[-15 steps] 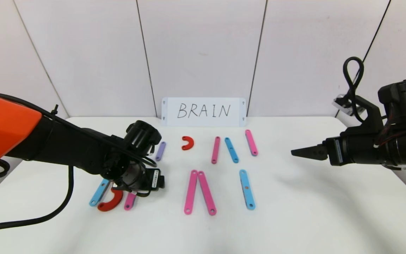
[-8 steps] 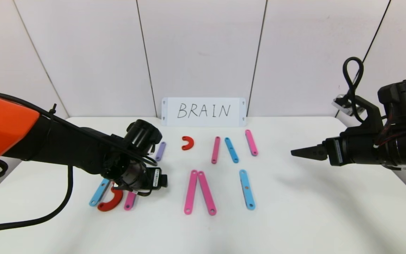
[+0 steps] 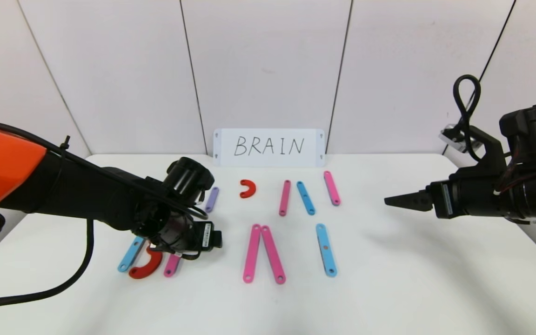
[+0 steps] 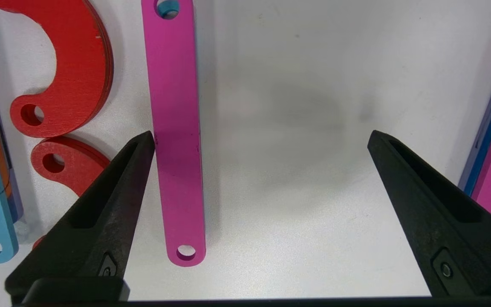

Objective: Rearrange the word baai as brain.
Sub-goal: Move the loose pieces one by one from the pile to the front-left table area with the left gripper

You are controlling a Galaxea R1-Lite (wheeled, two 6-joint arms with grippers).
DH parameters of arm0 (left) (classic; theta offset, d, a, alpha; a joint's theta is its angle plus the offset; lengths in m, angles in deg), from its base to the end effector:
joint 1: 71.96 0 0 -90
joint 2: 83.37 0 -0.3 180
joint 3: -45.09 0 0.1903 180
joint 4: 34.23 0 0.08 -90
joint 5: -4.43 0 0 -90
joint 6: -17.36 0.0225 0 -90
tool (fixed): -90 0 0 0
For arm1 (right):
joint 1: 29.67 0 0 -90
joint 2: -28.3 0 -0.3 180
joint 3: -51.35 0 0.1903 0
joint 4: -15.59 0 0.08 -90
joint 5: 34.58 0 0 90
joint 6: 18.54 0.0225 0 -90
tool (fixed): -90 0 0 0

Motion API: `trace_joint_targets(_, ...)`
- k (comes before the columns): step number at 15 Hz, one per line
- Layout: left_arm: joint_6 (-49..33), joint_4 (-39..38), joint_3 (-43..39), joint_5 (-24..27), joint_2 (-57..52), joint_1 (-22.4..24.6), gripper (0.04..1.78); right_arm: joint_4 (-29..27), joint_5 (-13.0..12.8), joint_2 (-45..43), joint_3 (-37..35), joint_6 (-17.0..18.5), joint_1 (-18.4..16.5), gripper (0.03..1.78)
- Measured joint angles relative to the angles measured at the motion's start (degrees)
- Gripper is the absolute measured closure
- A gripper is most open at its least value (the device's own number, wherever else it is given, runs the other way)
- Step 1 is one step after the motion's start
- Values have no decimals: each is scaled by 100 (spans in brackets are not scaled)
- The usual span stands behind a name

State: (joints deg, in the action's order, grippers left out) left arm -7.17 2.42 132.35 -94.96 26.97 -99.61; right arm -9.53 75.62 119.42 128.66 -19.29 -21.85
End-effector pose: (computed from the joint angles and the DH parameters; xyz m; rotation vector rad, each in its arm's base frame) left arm 0.2948 -0.1503 0.1184 -0.0572 1.0260 -0.0714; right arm 0.2658 0.0443 0.1910 0.0616 0.6789 0.4744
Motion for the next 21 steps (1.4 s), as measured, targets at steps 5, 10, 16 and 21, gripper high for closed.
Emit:
trace_joint_targets(5,22,28,-33,7,-61,-49,7,0,-6,-2,-1,1,0,7)
trace_joint_targets(10,-35,94,-24,66,-61,-143,7,0,-6,2,-1,0,-2,7)
trace_joint_targets(16,-94,334,13,18,-107,-197,7,0,-11,2,0,0,-2,7)
trace_joint_targets(21,-2,817,27,32,-221,-204,7,0,-11,2,-4,0,-2,7)
